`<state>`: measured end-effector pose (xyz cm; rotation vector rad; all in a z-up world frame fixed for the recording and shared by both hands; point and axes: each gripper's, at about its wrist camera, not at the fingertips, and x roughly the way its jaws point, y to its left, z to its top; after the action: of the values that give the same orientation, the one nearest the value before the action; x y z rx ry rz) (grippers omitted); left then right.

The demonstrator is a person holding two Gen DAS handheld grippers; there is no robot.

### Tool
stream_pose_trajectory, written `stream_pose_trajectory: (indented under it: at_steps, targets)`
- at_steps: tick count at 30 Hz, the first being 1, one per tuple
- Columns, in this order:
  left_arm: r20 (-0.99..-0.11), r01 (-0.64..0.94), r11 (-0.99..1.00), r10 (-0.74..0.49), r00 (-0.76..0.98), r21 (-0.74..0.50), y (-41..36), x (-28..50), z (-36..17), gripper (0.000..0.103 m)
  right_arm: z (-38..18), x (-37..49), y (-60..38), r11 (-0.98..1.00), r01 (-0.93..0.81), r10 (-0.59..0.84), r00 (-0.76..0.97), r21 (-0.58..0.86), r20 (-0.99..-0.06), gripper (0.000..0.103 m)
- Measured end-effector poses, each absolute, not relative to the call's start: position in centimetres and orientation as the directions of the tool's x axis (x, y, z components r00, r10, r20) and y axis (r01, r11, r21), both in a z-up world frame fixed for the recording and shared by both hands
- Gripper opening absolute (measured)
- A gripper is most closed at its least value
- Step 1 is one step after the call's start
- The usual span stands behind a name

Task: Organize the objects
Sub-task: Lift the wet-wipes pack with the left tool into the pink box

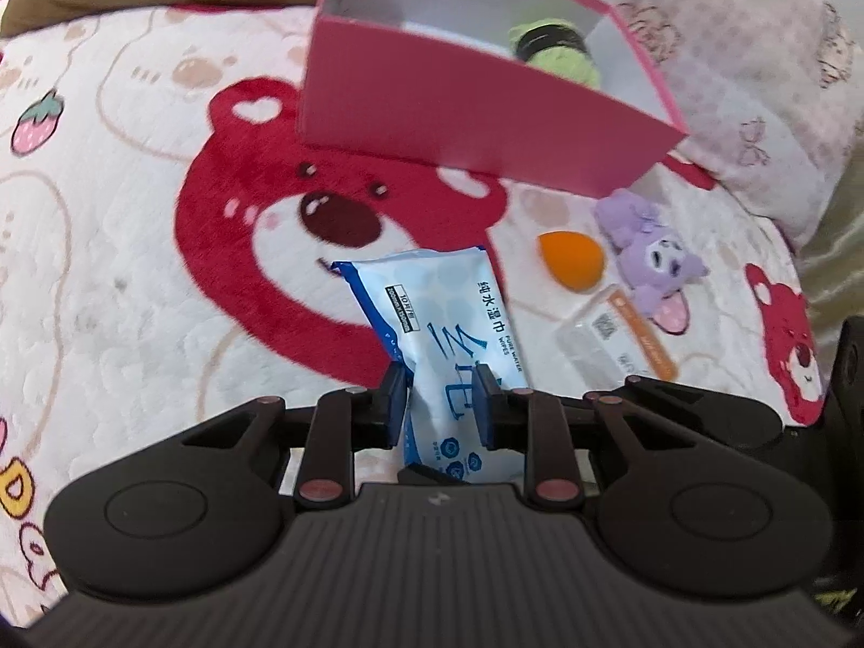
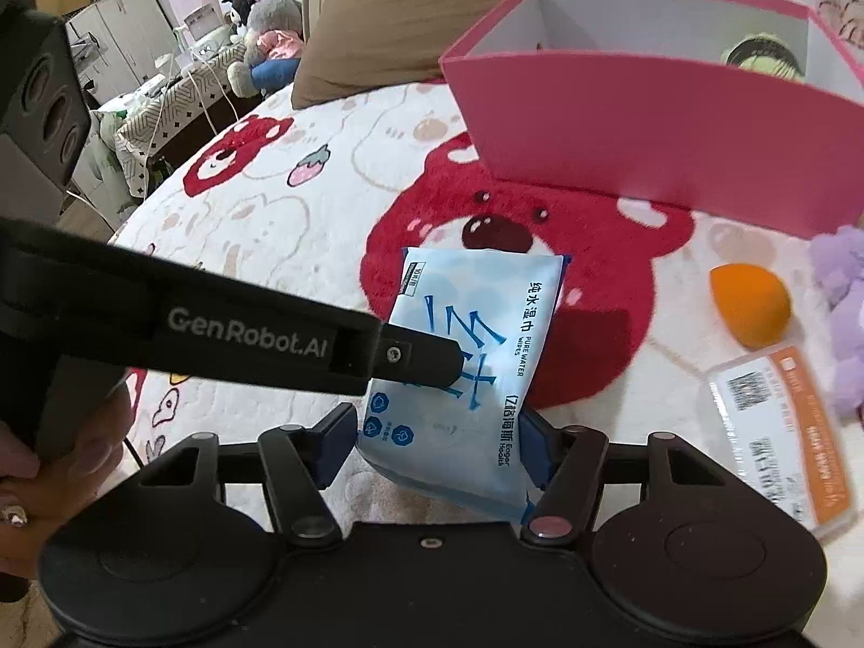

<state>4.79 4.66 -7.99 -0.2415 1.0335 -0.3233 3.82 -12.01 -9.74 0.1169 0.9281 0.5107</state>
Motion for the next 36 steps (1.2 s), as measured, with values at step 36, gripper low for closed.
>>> stream_pose_trajectory:
  at_steps: [36]
  targets:
    - [-0.755,0.276,0.907,-0.417,0.506,-0.317,0.3,10.3,6.4,0.025,3.8,7.9,-17.7,0.866,-0.398,0.486,0.532,0.301,-0.693,0.067]
